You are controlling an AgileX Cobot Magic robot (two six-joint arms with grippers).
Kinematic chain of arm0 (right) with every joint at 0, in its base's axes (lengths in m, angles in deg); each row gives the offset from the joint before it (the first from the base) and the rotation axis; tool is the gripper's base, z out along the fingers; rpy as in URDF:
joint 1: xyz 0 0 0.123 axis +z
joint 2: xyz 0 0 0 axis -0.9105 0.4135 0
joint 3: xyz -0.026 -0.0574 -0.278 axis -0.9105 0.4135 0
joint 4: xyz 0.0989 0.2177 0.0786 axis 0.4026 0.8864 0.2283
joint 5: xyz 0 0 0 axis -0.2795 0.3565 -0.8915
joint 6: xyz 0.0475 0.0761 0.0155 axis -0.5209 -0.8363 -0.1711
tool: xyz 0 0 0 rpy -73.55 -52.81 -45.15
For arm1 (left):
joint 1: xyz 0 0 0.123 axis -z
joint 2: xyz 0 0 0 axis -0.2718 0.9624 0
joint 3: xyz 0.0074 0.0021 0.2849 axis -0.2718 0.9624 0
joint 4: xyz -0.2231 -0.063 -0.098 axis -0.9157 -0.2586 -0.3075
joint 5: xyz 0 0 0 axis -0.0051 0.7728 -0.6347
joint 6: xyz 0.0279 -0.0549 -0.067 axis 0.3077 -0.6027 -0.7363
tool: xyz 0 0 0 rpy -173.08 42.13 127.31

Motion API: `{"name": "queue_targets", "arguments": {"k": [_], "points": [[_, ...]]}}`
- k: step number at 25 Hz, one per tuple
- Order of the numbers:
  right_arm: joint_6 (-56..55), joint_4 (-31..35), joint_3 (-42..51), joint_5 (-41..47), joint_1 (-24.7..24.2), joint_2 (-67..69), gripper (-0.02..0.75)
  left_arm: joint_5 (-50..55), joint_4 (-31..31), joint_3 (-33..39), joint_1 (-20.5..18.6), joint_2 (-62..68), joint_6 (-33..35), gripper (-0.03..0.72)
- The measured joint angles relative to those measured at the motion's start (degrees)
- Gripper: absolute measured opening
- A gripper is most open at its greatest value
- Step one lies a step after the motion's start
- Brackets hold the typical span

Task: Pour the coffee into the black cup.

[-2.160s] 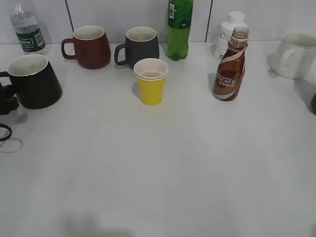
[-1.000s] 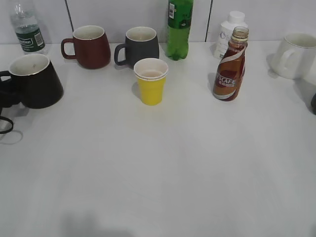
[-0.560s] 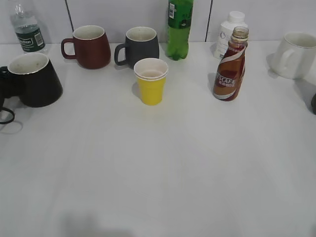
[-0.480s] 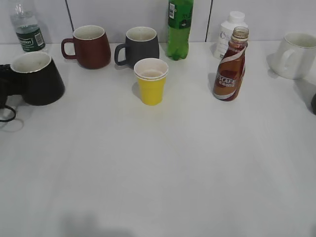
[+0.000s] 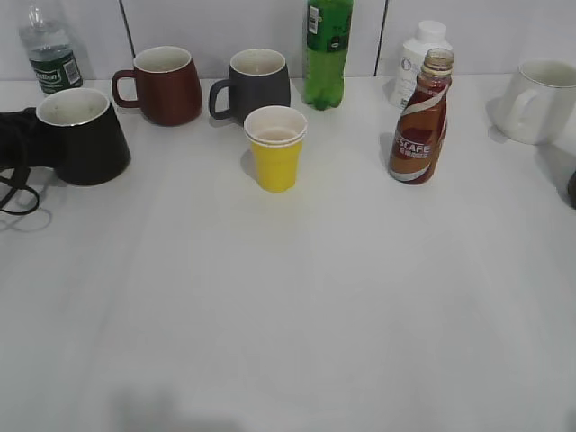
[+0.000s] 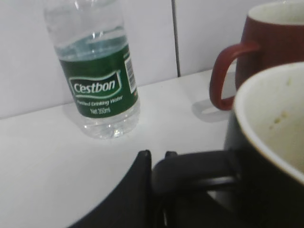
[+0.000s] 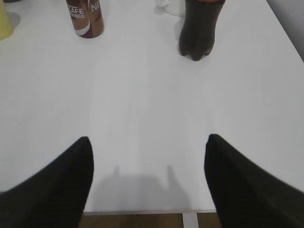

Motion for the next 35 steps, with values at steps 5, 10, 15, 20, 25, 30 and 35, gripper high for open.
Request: {"name": "queue_targets", "arguments": {"k": [5,10,15,20,25,30,35], "points": [[0.00,0.00,0.00,0.00,0.00,0.00,0.571,0.89,0.49,0.43,0.00,-0.80,-3.02,0.044],[0.00,0.00,0.00,0.00,0.00,0.00,0.571,1.19,1.35,5.96,0.00,-7.05,-5.51,0.036],[0.00,0.00,0.00,0.00,0.00,0.00,0.571,-2.48,1.56,13.04,0.05,-16.12,-6.67,0.036],[0.00,0.00,0.00,0.00,0.00,0.00,0.571,-3.19,3.29,14.48,0.98,-21.43,-12.09,0.036],[0.00,-1.09,0.00,0.00,0.00,0.00,0.571,-3.54,4.35,14.48,7.84,-22.37,-13.59,0.036],[0.00,-2.40,0.00,0.00,0.00,0.00,0.571,-3.38,6.09,14.48,14.66,-22.37,-13.77,0.036],[0.00,-2.45,0.00,0.00,0.00,0.00,0.571,-2.44,10.53,14.42,16.94,-22.07,-14.89,0.035]]}}
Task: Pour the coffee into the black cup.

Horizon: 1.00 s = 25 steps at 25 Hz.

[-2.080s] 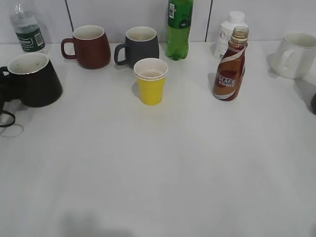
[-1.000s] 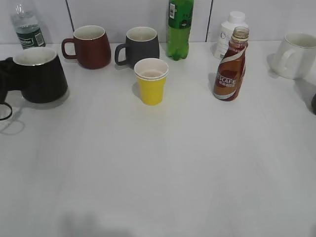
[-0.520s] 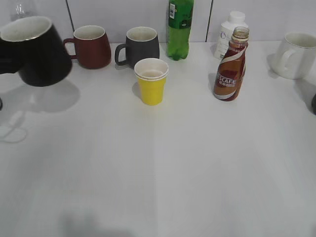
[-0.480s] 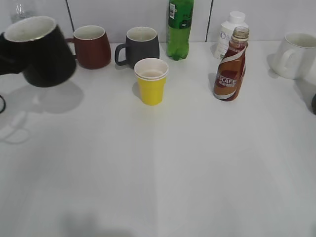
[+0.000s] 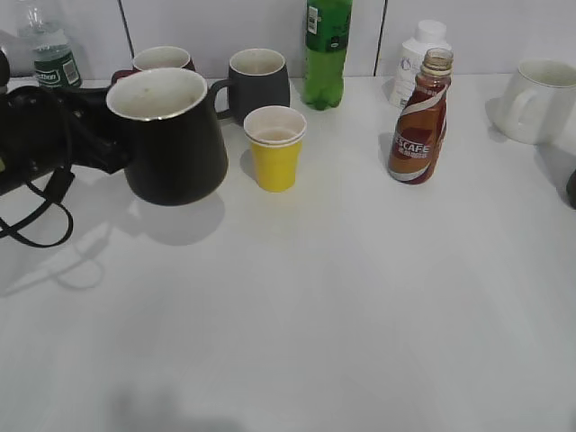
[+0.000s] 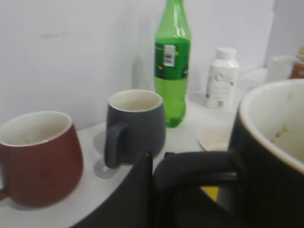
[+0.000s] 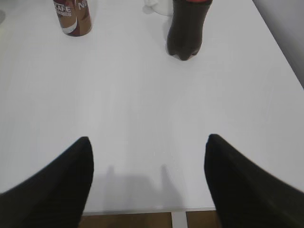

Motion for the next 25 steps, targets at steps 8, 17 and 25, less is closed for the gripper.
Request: {"name": "queue_targets", "arguments": {"k": [8,17,25], "points": [[0.00,0.00,0.00,0.00,0.00,0.00,0.571,3.22,8.03,-2.04,0.18,0.11,-3.08,0.034],[0.00,0.05,0.00,-0.06,0.00,0.00,0.571,3.85,9.25,-3.44,0.24,0.94,-4.46,0.035],[1.32,0.05,-1.25,-8.23,0.00,13.95,0.571,3.88,9.68,-3.44,0.24,0.94,-4.57,0.035]]}}
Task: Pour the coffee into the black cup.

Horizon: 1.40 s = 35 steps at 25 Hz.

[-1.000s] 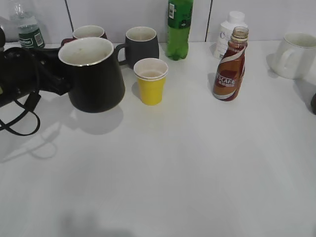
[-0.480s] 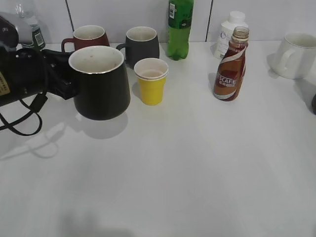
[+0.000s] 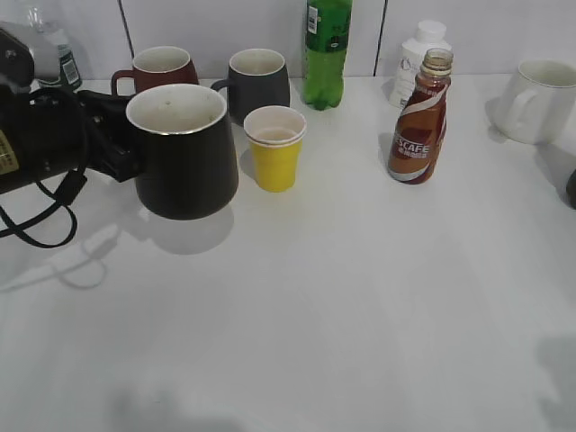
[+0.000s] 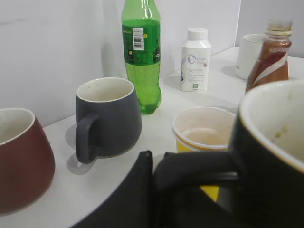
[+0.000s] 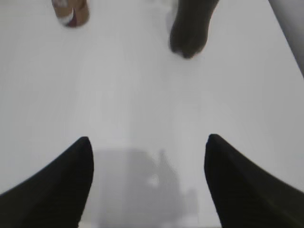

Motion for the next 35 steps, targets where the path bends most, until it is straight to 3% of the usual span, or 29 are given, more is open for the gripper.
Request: {"name": "queue_targets", "arguments": {"k": [11,14,20,24,35], "points": [[0.07,0.42,0.00,-27.93,0.00,16.55,0.571,0.04,0.16,0.00,0.00,0.00,-0.05,0.035],[0.09,0.42,1.79,-40.67,0.00,19.95,0.571,0.04,0.22,0.00,0.00,0.00,-0.05,0.034],[0.14,0.78,7.71,-54.70,0.00,24.22,0.571,1.38,0.22,0.00,0.00,0.00,-0.12,0.034],[0.14,0.40,9.94,-59.86,0.00,25.53,0.571,2.23,0.22,0.00,0.00,0.00,-0.17,0.034],[0.14,0.08,11.49,-63.85,0.00,29.60,0.571,2.29,0.22,0.00,0.00,0.00,-0.24,0.034]]}}
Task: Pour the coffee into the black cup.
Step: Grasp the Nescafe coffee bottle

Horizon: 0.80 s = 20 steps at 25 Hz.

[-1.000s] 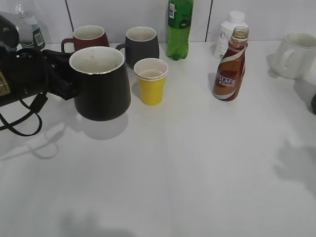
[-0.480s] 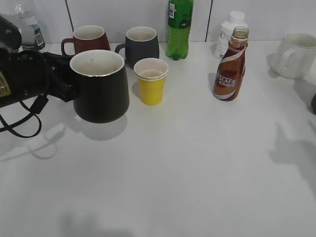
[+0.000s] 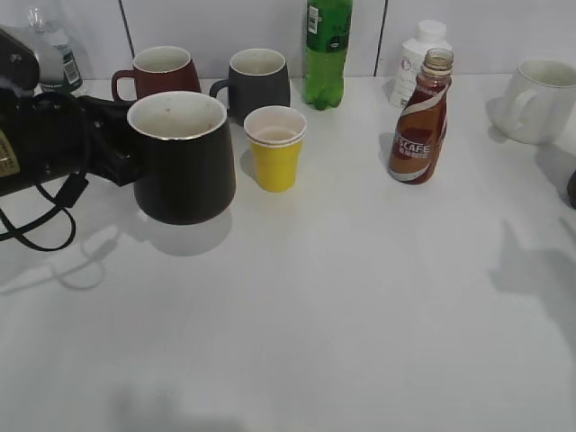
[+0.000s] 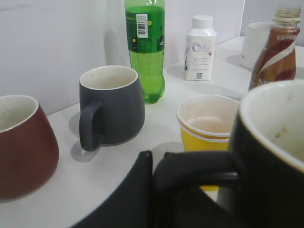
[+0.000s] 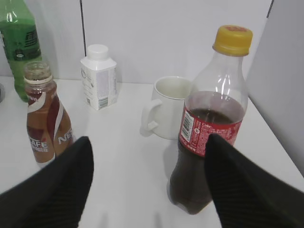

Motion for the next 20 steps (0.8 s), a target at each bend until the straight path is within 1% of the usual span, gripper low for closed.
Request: {"name": "queue_targets", "arguments": {"k": [3,5,7,10,12,14,16,20], "points": [[-0.15,-1.11,0.00,-0.81,0.06,2.12,0.571,-0.06,0.00,0.00,0.00,0.00,0.00,0.034],[-0.19,-2.93,0.00,-0.87,1.11,4.03,0.571,-0.06,0.00,0.00,0.00,0.00,0.00,0.034],[-0.23,-5.51,0.00,-0.98,3.37,7.10,0.571,-0.06,0.00,0.00,0.00,0.00,0.00,0.034],[-0.25,-9.03,0.00,-2.44,8.06,10.66,0.571,0.00,0.00,0.00,0.00,0.00,-0.19,0.034],[-0.25,-9.72,0.00,-4.81,10.68,14.88,0.571,-0.05,0.05,0.00,0.00,0.00,-0.18,0.034],[-0.25,-9.98,0.00,-8.79,12.03,19.34,0.571,-0.05,0.05,0.00,0.00,0.00,-0.20,0.034],[-0.79,-10.07,0.00,-13.14,12.31,24.14,0.573,-0.05,0.05,0.00,0.00,0.00,-0.20,0.034],[-4.23,-10.24,-1.92,-18.27,12.38,34.32,0.625,-0.05,0.05,0.00,0.00,0.00,-0.20,0.034]]}}
